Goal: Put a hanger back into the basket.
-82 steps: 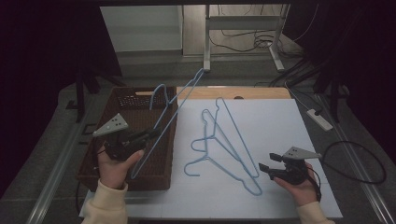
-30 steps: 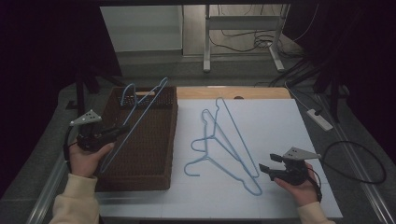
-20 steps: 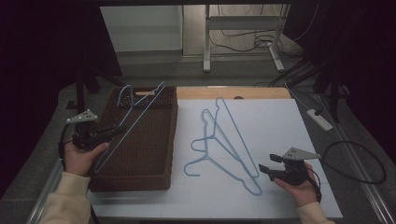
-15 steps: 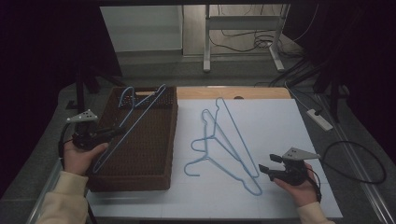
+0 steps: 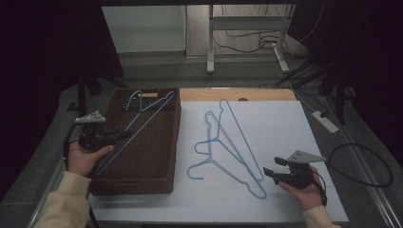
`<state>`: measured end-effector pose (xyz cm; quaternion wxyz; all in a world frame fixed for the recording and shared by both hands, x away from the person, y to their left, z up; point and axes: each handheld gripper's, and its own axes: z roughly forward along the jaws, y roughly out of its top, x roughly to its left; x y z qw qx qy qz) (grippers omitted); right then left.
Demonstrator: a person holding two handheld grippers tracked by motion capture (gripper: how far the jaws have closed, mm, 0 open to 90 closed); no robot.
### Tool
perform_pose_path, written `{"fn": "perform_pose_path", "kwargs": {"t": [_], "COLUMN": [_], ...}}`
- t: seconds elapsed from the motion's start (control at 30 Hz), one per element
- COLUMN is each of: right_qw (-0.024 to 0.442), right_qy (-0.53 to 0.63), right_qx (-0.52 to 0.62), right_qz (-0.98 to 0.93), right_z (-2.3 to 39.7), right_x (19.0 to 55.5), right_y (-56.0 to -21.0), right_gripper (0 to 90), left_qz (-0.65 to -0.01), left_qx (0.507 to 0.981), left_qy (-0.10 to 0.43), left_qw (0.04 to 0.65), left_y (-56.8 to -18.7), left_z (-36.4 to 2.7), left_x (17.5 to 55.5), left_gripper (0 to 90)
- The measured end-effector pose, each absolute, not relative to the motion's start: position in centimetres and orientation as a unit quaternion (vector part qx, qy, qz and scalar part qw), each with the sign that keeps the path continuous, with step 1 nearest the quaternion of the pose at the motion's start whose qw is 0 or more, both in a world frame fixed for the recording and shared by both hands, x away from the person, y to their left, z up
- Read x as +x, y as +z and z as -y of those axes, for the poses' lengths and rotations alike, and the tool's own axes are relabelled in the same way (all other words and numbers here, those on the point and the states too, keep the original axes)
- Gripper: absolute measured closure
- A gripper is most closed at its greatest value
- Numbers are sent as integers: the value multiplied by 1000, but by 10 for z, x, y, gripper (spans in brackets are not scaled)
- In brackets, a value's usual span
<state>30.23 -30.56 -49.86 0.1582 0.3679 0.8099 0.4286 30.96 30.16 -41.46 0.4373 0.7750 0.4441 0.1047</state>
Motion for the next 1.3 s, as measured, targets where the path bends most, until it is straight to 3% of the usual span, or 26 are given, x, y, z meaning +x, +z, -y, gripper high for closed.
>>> {"fn": "perform_pose_path", "kwargs": {"t": [0.63, 1.3], "right_qw": [157, 157], "right_qy": [427, 424], "right_qx": [368, 368], "right_qz": [-811, -812], "right_z": [306, 306], "right_x": [303, 303], "right_y": [-499, -500], "right_gripper": [339, 338], "left_qz": [-477, -560], "left_qx": [789, 771], "left_qy": [82, 121], "left_qw": [379, 278], "left_y": [-442, -456], "left_z": [-303, -315], "left_x": [332, 342], "left_gripper": [858, 855]}}
